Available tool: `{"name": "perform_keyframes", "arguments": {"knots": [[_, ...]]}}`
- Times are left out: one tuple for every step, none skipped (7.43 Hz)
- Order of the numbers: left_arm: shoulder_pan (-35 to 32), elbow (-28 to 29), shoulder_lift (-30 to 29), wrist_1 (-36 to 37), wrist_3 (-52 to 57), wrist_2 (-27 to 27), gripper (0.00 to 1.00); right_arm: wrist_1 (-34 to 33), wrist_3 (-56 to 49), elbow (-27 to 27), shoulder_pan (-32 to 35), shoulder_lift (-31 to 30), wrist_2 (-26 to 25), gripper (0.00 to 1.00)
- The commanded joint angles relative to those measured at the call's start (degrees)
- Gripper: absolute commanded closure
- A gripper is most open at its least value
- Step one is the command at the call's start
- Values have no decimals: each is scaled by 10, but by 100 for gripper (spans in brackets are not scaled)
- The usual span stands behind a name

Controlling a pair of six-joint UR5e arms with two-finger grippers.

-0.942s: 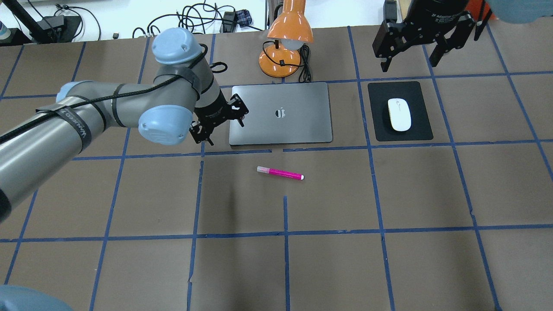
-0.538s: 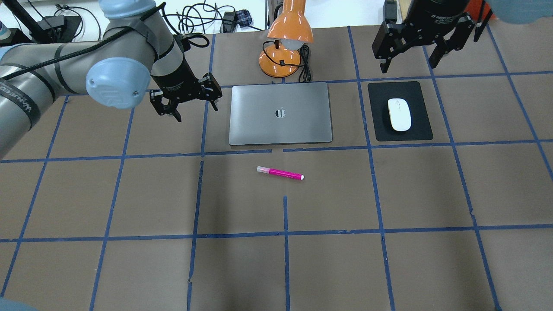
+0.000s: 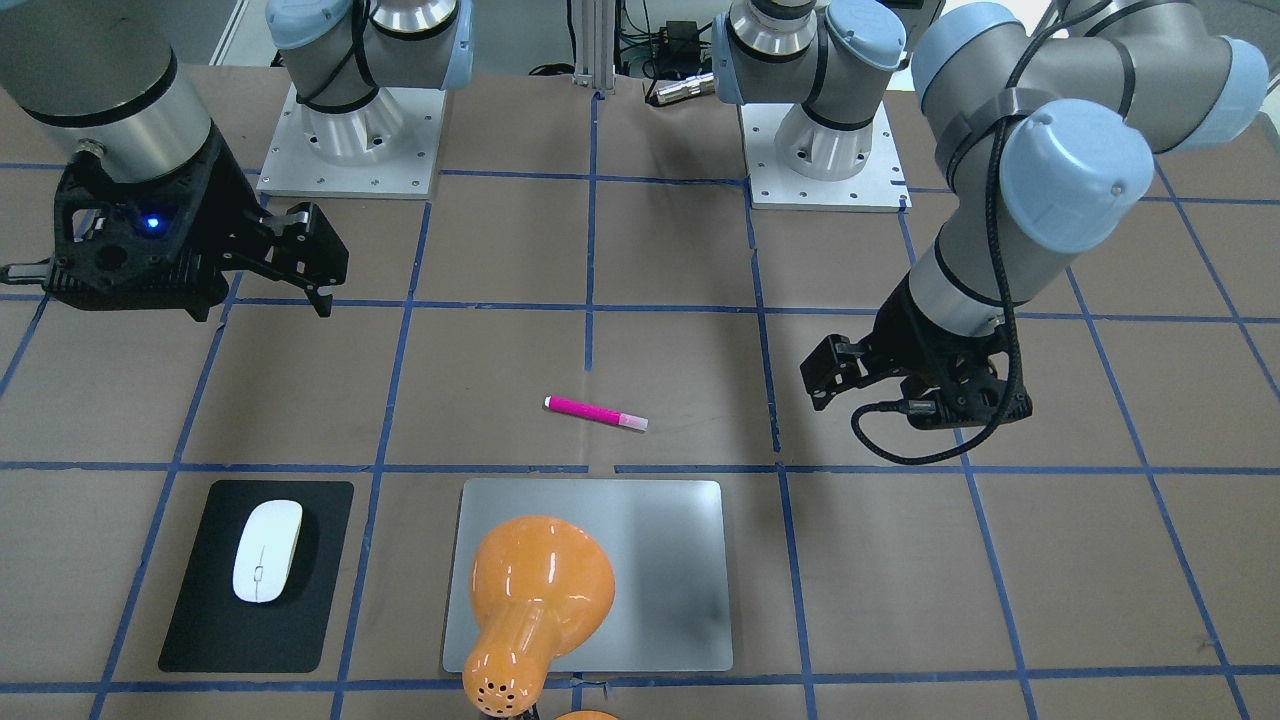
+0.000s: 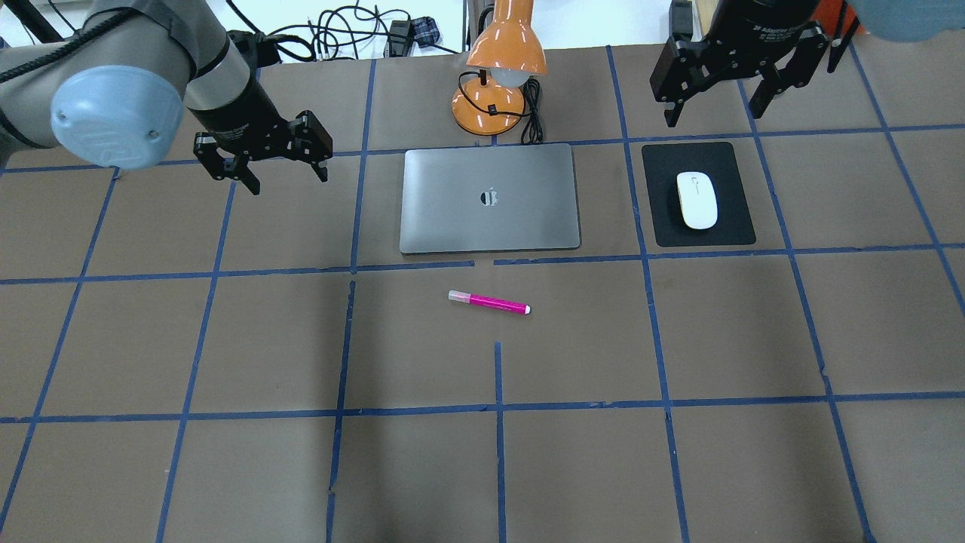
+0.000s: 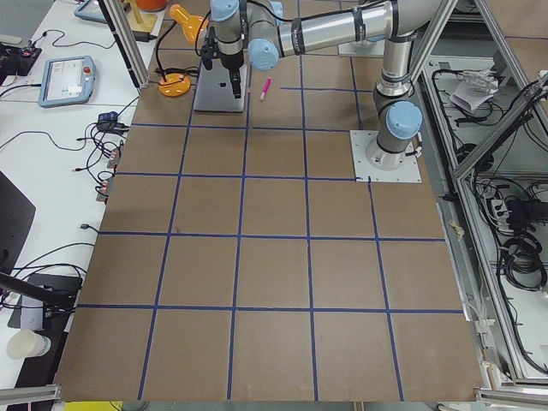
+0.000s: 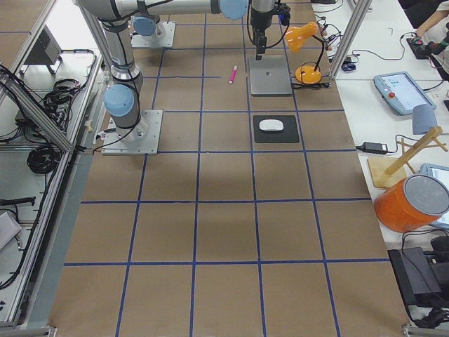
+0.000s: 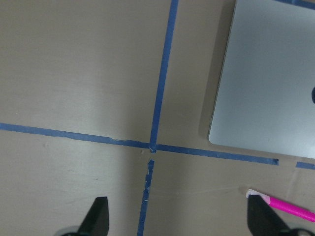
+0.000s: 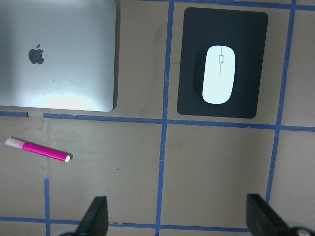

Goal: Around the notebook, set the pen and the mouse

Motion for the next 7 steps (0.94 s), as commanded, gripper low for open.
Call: {"name": "perform_keyframes", "arguments": {"knots": [[18, 3, 42, -61, 17, 9, 0, 0, 0, 1, 0, 0, 1, 0], [15, 3, 67, -79, 17, 10, 0, 1, 0, 1, 0, 0, 0, 0], [14, 3, 86, -124, 18, 23, 0, 0, 0, 1, 0, -1, 3, 0], [11, 2, 103, -130, 17, 18, 0, 1, 1, 0, 0, -1, 5, 0], [-2, 1, 117, -135, 17, 18, 0, 3, 1, 0, 0, -2, -4, 0], [-29, -1, 123, -136, 17, 22, 0, 4, 3, 1, 1, -9, -14, 0], [-36, -4, 126, -136, 18, 22, 0, 4, 8, 2, 1, -14, -17, 0]]}}
